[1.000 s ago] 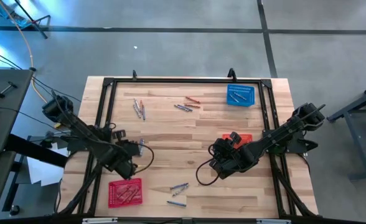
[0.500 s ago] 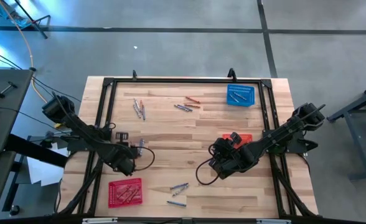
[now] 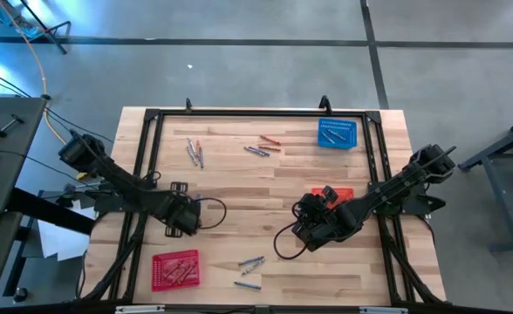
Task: Sort crayons
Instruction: Put the orange crayon into the red bin
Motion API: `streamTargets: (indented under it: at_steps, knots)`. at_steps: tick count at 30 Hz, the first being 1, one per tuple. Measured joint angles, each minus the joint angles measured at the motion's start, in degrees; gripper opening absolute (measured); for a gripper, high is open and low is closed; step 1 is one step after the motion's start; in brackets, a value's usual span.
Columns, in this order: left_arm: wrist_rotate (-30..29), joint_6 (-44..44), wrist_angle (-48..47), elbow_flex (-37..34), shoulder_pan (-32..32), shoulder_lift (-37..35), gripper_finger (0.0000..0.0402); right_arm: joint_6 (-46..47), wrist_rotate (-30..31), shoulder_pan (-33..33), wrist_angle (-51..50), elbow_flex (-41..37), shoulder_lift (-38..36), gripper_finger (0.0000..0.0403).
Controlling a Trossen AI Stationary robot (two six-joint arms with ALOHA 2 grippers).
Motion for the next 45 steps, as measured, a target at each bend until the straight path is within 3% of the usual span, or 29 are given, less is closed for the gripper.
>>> streamTargets:
  at_steps: [22,32,40,45]
  knots:
    - [13.24,10.04,2.31,-2.60,15.40,-0.02,0.0090,-0.15,0.00,0.07,-0.04,0.00,0.00,0.0172]
    - [14.07,8.15,4.99,-6.39,18.83,0.07,0.0090,0.00,0.15,1.34,-0.02,0.00,0.00,0.0172]
    - [15.05,-7.41,6.39,-6.45,18.69,0.07,0.0080,-0.04,0.20,1.53,0.22,0.00,0.00,0.0172]
    - [14.81,-13.83,6.74,-6.36,17.15,0.07,0.0016,0.00,0.20,1.53,0.22,0.00,0.00,0.0172]
